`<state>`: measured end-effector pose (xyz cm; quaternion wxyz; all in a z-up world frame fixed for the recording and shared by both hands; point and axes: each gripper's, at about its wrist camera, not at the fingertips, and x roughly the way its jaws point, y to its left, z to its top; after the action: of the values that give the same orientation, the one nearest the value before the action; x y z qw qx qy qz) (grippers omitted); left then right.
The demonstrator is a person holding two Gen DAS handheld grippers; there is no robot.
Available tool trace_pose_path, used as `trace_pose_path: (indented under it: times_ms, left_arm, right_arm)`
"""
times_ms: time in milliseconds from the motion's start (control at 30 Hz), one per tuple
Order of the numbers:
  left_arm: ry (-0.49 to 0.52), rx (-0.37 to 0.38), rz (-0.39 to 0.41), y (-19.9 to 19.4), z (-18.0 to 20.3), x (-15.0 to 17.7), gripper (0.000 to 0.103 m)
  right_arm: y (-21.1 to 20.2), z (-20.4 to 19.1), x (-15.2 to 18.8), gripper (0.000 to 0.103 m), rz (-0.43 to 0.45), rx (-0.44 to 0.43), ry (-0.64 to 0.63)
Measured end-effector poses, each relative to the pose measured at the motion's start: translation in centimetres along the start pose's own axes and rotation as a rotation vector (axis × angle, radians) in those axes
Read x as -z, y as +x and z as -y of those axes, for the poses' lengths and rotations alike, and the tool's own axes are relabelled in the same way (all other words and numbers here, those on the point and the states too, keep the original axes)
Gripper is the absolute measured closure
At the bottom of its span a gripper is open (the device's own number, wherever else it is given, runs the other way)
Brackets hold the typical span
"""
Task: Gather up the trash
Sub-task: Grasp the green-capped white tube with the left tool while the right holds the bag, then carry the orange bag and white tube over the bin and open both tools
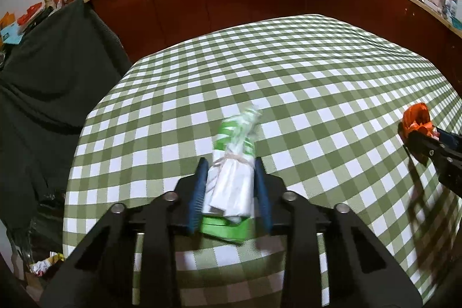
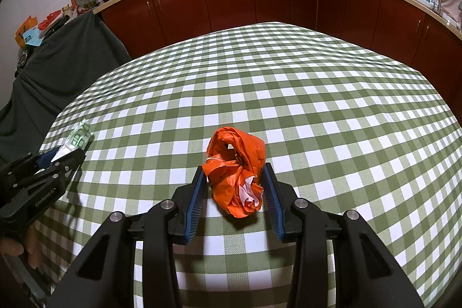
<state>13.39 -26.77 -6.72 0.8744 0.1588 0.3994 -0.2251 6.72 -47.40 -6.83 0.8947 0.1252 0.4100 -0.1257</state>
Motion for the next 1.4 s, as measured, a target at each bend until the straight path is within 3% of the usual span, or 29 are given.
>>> trace_pose_path:
  times_ms: [333, 633, 1100, 1400]
  left_arm:
    - [-0.016, -0.006, -0.002, -0.8, -0.4, 0.6, 0.075]
    - [-0.071, -0.049, 0.036, -4.6, -3.1, 2.9, 0.075]
    - [-0.213, -0.187, 0.064, -11.5, -11.8, 9.8, 0.075]
    - [-0.346, -0.338, 0.078, -15.7, -19.4, 14.3, 0.075]
  right_arm:
    - [-0.4, -0.2, 0.3, 0.063, 0.008, 0.002, 0.001]
    - [-2.0, -2.6, 1.3, 0.063, 0.025, -0.022, -0.034]
    - [-4.3, -12.9, 3.5, 0.063, 0.046, -0.164, -0.185]
    - [-5.2, -21.9, 4.7, 0.063, 0.064, -0.278, -0.305]
